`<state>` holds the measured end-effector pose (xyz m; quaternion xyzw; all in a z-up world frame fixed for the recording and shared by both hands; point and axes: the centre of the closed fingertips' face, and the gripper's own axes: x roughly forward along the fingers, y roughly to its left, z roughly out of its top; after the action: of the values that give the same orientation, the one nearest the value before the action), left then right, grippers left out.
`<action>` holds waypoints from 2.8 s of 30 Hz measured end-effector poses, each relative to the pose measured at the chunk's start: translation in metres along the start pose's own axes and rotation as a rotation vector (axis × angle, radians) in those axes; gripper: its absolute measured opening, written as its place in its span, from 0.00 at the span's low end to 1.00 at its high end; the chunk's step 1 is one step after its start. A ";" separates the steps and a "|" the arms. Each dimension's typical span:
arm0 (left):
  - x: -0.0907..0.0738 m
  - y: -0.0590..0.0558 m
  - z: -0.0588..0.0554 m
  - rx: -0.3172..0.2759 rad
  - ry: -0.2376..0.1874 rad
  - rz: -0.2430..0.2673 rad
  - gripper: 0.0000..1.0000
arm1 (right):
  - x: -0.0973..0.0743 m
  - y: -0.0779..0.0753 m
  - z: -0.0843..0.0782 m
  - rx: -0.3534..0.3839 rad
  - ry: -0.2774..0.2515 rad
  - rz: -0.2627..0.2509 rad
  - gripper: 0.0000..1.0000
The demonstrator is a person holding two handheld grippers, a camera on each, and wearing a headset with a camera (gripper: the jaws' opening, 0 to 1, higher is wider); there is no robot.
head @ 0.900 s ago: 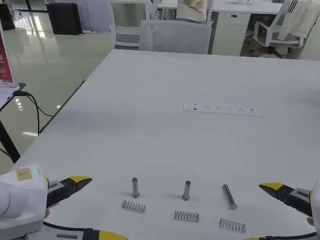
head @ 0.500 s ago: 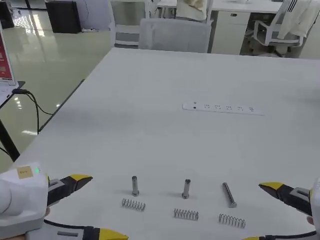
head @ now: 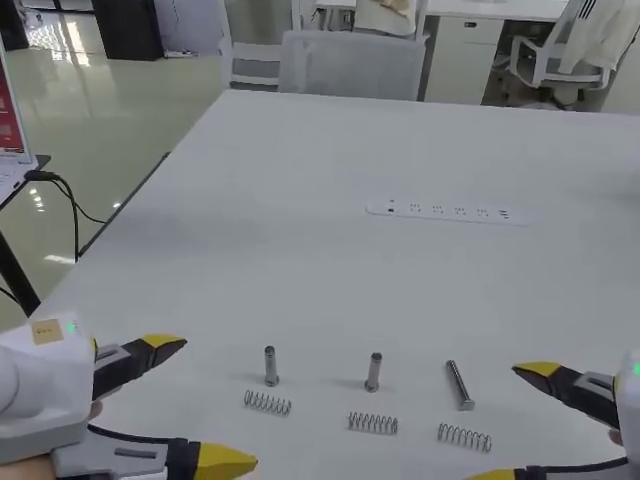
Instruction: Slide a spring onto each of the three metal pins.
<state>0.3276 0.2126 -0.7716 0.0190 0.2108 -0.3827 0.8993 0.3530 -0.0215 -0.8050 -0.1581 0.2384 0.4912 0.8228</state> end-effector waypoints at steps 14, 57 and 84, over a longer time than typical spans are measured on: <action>-0.001 0.001 -0.004 -0.007 0.001 0.004 0.96 | 0.005 0.011 -0.006 0.006 0.014 0.020 0.87; -0.002 -0.002 -0.010 -0.023 0.011 -0.002 0.96 | 0.049 -0.057 0.005 0.265 0.095 -0.102 0.43; -0.006 0.000 -0.010 -0.026 0.015 -0.004 0.95 | 0.072 -0.071 -0.017 0.415 0.260 -0.167 0.11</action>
<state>0.3199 0.2184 -0.7778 0.0096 0.2227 -0.3817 0.8970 0.4407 -0.0105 -0.8563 -0.0669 0.4239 0.3377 0.8377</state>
